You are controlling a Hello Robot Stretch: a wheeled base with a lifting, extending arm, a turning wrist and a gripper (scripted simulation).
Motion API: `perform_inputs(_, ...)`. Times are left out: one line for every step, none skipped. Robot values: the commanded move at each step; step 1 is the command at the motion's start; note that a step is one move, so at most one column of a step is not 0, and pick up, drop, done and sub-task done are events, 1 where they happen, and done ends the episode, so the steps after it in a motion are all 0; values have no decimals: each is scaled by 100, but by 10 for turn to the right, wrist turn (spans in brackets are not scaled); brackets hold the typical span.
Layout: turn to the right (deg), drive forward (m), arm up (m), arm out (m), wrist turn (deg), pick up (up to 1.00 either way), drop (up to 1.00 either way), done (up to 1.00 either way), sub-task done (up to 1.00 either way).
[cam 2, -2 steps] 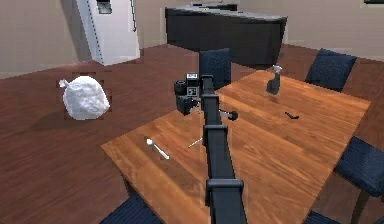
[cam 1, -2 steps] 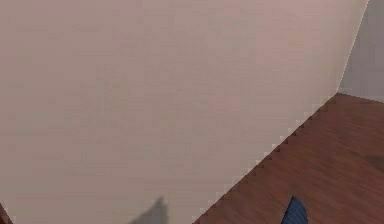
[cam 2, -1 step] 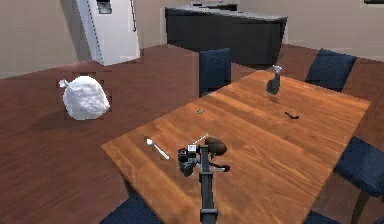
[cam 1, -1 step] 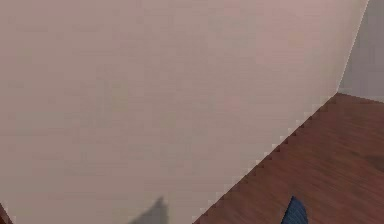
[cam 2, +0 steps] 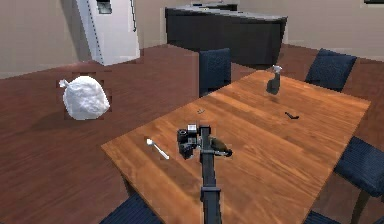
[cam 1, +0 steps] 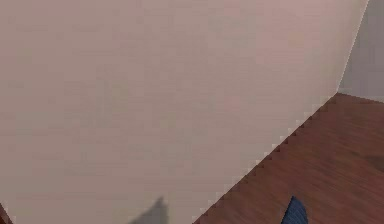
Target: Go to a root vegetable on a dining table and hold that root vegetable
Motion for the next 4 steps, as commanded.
perform_inputs(0,0,-10,0,0,0,0,0,0)
perform_inputs(0,0,10,0,0,0,0,0,0)
perform_inputs(0,0,32,0,0,0,0,0,0)
perform_inputs(0,0,0,0,-450,0,0,0,0)
